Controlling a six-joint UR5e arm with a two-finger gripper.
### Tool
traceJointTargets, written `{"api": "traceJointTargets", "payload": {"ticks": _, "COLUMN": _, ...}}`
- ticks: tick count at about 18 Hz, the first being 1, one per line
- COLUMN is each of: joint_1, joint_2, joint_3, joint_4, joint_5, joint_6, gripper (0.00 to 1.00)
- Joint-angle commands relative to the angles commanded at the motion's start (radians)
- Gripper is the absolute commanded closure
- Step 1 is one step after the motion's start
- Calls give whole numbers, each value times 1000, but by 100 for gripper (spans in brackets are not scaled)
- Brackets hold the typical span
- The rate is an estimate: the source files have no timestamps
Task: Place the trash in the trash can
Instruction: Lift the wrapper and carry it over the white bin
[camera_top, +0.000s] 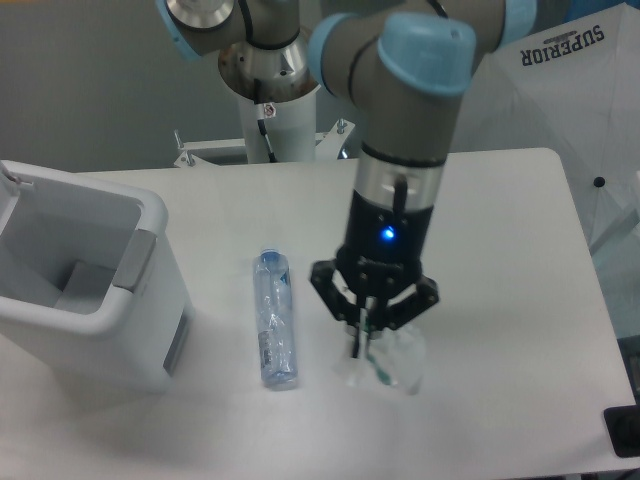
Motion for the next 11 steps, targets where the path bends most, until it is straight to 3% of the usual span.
{"api": "traceJointTargets", "payload": {"ticks": 7, "joint_1": -81, "joint_2": 87, "joint_3": -3, "joint_4": 2, "joint_5": -114, "joint_6": -135, "gripper": 100}}
{"api": "traceJointTargets", "payload": {"ticks": 11, "joint_1": -153, "joint_2": 127, "joint_3": -14, "joint_4": 2, "joint_5": -122, "joint_6": -203, "gripper": 100}}
